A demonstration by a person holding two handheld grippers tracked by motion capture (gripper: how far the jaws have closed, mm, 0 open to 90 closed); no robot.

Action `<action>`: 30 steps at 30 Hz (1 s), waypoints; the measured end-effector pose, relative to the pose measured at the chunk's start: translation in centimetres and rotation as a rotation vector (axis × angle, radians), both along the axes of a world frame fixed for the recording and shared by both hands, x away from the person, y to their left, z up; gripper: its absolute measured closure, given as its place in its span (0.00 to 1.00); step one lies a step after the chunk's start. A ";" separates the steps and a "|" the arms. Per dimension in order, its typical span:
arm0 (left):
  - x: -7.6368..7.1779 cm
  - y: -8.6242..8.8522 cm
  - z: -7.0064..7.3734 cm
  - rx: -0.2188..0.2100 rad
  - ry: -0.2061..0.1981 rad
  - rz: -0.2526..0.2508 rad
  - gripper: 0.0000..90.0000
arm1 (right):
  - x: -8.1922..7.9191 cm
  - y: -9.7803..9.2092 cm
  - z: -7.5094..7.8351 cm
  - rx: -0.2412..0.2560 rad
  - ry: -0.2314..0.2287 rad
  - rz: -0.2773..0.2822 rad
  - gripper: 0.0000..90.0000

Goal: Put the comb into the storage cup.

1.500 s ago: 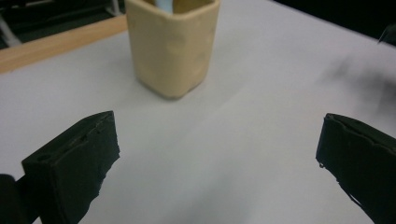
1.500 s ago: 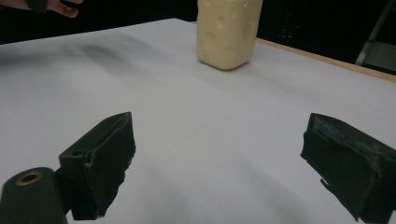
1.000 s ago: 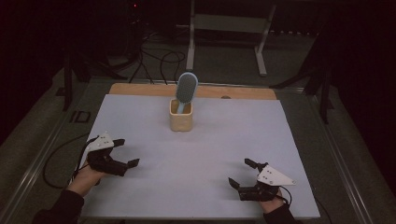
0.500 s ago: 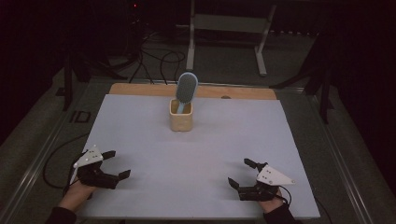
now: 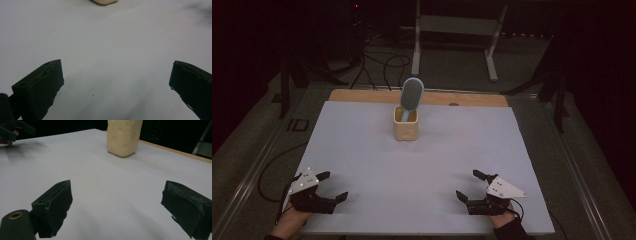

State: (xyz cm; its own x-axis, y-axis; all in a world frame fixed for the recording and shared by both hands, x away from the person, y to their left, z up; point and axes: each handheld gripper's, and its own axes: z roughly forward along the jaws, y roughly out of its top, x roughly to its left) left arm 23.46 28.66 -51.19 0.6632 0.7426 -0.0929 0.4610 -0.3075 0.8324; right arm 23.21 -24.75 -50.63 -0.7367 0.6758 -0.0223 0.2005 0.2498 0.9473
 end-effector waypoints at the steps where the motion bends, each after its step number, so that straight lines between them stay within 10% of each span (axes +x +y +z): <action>1: -0.1 0.0 -0.1 0.007 0.000 0.004 0.00 | 0.0 0.0 0.0 -0.001 -0.001 0.002 0.10; 30: -1.9 -0.1 -0.2 0.016 -0.046 0.064 0.00 | 0.2 0.2 -0.1 -0.004 0.007 0.012 0.10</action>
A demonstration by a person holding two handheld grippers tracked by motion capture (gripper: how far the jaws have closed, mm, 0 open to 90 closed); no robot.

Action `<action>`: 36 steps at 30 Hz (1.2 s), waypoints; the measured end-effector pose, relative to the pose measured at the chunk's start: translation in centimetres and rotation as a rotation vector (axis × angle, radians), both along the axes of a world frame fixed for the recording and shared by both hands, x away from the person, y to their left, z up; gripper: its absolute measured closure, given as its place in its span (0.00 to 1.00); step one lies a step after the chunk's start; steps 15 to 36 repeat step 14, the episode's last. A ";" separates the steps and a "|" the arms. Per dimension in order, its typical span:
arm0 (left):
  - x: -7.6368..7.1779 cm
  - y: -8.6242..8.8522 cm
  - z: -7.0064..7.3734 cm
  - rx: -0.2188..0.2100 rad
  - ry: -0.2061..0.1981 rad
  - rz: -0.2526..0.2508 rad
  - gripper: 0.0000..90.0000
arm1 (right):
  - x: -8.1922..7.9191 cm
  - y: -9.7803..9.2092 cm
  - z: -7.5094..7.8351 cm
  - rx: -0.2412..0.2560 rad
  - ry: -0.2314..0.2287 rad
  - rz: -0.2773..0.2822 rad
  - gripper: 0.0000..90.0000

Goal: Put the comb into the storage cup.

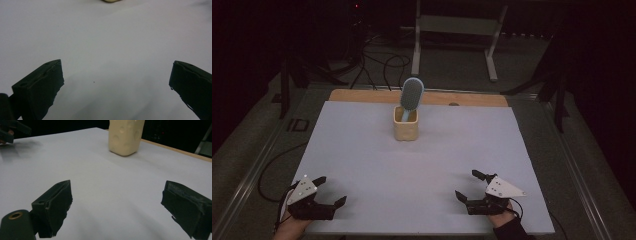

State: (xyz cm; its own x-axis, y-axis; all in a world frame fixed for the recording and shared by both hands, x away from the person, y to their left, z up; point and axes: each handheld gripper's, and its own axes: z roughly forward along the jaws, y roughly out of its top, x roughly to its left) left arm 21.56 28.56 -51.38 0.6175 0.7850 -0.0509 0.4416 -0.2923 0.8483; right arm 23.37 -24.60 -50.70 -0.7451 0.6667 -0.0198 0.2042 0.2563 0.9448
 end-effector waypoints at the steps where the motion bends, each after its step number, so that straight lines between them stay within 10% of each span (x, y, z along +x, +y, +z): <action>1: 0.0 0.0 0.0 -0.004 -0.003 0.008 0.00 | 0.0 0.0 0.0 0.000 0.001 0.001 0.10; 36: -0.2 0.2 0.1 -0.009 0.000 0.013 0.00 | 0.2 0.2 -0.1 -0.004 0.002 0.009 0.10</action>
